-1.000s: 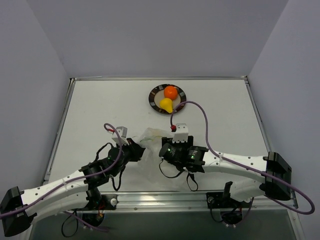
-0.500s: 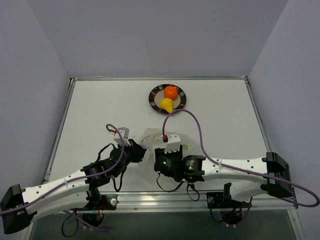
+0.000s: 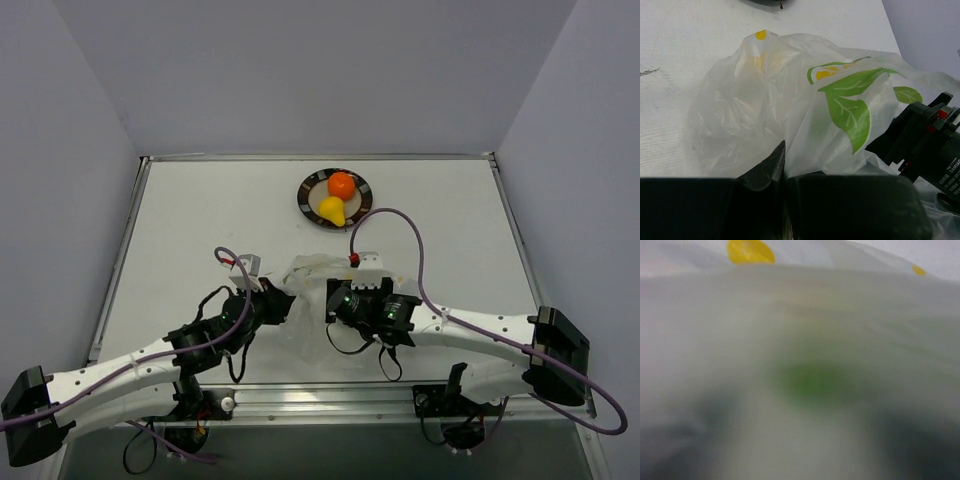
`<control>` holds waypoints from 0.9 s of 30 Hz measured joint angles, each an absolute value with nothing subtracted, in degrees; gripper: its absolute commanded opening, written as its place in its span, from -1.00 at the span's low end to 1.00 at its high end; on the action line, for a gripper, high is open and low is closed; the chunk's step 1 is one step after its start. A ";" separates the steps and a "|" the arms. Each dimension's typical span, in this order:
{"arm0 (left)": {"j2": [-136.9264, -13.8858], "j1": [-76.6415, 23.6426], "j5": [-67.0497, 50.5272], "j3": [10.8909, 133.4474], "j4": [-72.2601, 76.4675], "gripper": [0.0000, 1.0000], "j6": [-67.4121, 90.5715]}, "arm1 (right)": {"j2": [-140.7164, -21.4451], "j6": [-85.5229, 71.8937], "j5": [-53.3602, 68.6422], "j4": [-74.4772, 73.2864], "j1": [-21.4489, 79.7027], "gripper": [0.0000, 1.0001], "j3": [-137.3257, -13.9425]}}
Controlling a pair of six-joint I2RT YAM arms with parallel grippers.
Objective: Take the fake fruits out of the plastic bag
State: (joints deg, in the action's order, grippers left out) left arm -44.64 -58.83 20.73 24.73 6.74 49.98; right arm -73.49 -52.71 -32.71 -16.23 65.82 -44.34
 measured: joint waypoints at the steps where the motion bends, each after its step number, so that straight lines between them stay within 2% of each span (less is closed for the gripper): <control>1: -45.01 -58.83 20.58 24.73 6.79 -0.95 49.98 | -73.73 -52.10 -32.56 -15.38 65.39 0.96 -44.34; 9: -45.50 -58.83 20.38 24.73 6.76 -0.95 50.06 | -79.79 -46.50 -30.55 -7.18 58.67 0.99 -43.13; 11: -45.50 -58.83 20.38 24.73 6.76 -0.95 50.13 | -81.19 -45.04 -30.15 -5.04 57.06 0.94 -42.26; 12: -45.50 -58.83 20.38 24.73 6.76 -0.95 50.13 | -81.84 -44.36 -30.13 -4.12 56.42 0.89 -41.91; 15: -45.52 -58.83 20.43 24.73 6.70 -0.95 50.15 | -83.66 -42.41 -29.98 -2.02 55.94 0.46 -41.78; 16: -45.52 -58.83 20.47 24.73 6.68 -0.95 50.15 | -84.05 -41.69 -30.06 -0.99 55.94 0.19 -41.78; 19: -45.52 -58.83 20.91 24.73 6.31 -0.95 50.15 | -83.99 -40.86 -29.47 0.58 56.38 -0.17 -41.76; 27: -43.05 -58.83 23.92 24.73 3.42 -0.95 49.91 | -75.88 -41.76 -26.41 1.13 69.58 -0.23 -40.99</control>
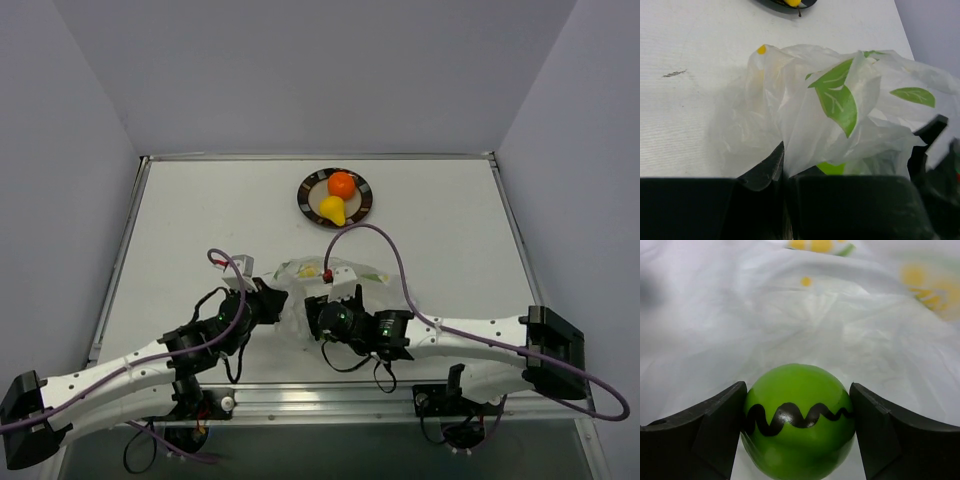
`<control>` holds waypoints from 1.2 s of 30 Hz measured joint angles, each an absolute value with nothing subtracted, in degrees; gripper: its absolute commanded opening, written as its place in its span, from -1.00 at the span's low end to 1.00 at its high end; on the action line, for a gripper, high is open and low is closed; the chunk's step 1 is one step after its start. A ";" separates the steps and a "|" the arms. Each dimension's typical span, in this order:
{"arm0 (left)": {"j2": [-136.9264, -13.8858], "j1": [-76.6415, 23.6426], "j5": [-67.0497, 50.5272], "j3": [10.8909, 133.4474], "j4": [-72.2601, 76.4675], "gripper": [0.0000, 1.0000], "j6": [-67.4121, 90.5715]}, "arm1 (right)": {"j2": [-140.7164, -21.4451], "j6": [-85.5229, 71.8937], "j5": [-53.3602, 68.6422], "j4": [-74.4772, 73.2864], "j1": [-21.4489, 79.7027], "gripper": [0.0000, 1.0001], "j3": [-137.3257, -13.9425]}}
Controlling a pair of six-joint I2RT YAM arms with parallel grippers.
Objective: Take the fake fruits out of the plastic bag
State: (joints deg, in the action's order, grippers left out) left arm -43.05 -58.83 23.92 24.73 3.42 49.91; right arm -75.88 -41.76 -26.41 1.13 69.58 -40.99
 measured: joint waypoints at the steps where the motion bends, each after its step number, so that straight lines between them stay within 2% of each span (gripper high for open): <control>1: -42.65 -58.83 24.36 24.73 2.85 -0.95 49.89 | -74.65 -42.00 -26.50 1.08 72.20 -0.23 -41.25; 7: -40.03 -58.83 27.03 24.73 -1.50 -0.95 49.71 | -68.25 -41.82 -30.74 0.86 80.09 -0.25 -42.81; 15: -36.60 -58.83 28.38 24.67 -6.15 -0.95 49.98 | -63.20 -37.47 -44.38 3.05 81.47 -0.26 -45.43; 21: -38.98 -58.83 27.97 24.60 -6.39 -0.95 49.95 | -65.23 -30.76 -46.74 9.82 81.47 -0.26 -47.16; 28: -37.52 -58.83 29.82 24.62 -10.66 -0.95 49.93 | -65.87 -24.03 -40.38 16.93 79.24 -0.26 -55.27; 36: -32.10 -58.83 39.22 29.95 -25.93 -0.95 52.31 | -69.76 -20.62 -24.91 21.04 60.31 -0.26 -68.05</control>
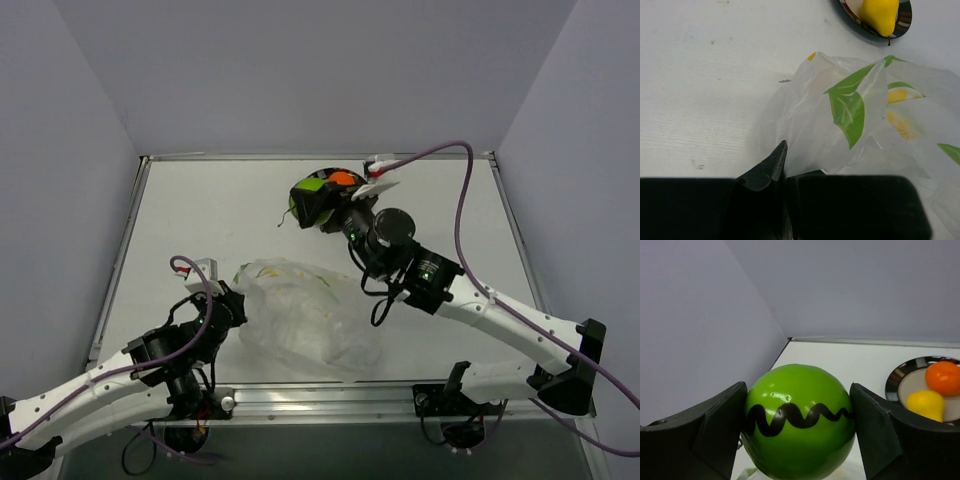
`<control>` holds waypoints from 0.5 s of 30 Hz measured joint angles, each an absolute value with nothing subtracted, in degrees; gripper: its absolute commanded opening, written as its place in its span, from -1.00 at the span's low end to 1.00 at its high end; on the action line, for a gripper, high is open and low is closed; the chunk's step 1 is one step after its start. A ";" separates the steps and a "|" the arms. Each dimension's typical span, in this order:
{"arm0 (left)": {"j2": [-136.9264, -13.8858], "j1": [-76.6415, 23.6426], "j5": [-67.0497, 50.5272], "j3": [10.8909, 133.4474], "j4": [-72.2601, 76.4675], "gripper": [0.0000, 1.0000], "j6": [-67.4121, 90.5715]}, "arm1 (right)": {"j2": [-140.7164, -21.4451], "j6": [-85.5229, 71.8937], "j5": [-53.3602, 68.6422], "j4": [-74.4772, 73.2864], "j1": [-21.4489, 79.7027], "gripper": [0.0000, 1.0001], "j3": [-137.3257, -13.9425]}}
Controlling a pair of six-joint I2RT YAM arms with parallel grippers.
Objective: Take the fake fruits out of the plastic bag
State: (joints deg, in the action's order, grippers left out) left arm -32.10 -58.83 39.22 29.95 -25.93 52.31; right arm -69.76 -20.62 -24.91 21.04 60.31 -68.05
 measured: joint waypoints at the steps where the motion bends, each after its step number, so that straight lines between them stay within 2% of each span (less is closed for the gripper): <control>1: -32.16 -58.83 39.99 30.94 -27.59 -0.95 52.97 | -71.29 -20.29 -23.64 21.54 58.19 -0.26 -69.43; 7: -32.05 -58.83 43.38 32.40 -38.15 -0.95 58.98 | -85.30 -17.21 -18.52 22.59 47.24 -0.25 -75.61; 15: -28.03 -58.81 46.61 32.36 -50.65 -0.95 67.02 | -108.05 -13.72 -12.10 23.29 38.52 -0.24 -79.02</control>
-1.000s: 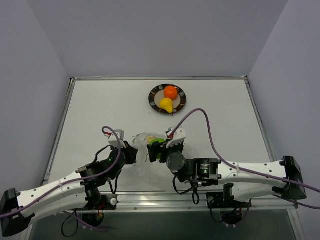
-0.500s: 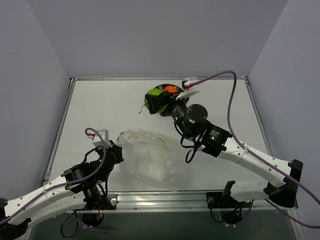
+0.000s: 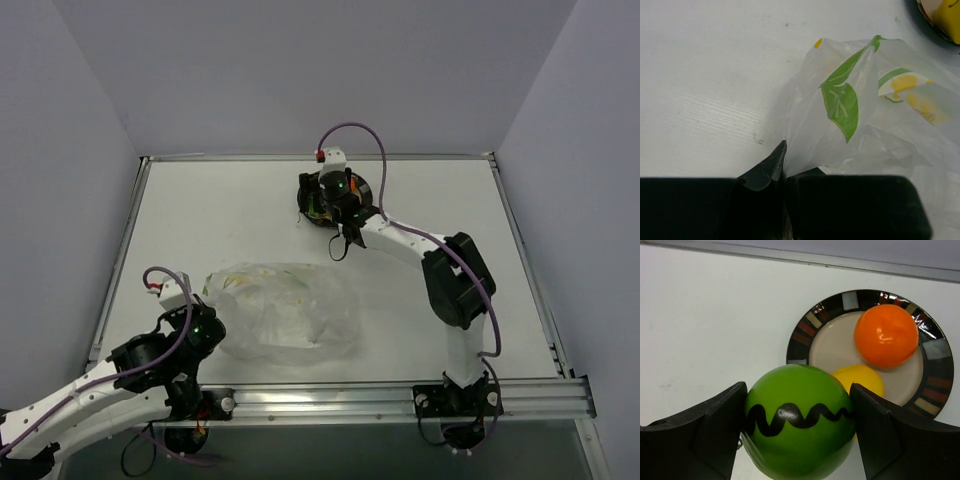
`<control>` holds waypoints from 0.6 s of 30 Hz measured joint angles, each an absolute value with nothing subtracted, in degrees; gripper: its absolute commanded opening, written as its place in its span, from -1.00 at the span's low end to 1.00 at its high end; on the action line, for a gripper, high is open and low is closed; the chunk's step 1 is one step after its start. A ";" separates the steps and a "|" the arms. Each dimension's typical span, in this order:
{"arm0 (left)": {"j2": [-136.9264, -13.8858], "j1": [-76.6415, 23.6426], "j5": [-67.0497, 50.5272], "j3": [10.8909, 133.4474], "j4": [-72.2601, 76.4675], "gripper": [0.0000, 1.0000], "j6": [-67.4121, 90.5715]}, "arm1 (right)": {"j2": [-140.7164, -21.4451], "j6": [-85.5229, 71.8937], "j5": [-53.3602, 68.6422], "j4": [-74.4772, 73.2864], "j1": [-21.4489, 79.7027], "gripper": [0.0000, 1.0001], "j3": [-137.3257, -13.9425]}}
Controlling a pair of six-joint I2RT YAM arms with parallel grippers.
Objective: Take the fake fruits out of the plastic bag
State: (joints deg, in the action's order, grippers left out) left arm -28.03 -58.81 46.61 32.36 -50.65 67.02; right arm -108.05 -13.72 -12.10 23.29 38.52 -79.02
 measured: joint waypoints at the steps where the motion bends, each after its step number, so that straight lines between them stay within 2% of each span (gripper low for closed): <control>1: -27.14 -58.83 46.63 32.21 -51.00 -0.95 67.40 | -111.11 -13.13 -11.35 23.05 37.67 -0.24 -80.38; 8: -20.60 -58.81 47.11 30.98 -52.23 -0.95 68.12 | -123.22 -10.11 -9.08 23.40 35.68 -0.24 -91.44; 18: -23.79 -58.81 47.51 30.98 -50.17 -0.95 65.49 | -133.03 -8.95 -7.25 24.53 35.27 -0.23 -102.43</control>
State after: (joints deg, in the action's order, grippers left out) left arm -23.79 -58.81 47.51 30.98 -50.17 65.49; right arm -133.03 -8.95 -7.25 24.53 35.27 -102.43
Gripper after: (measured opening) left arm 0.027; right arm 0.725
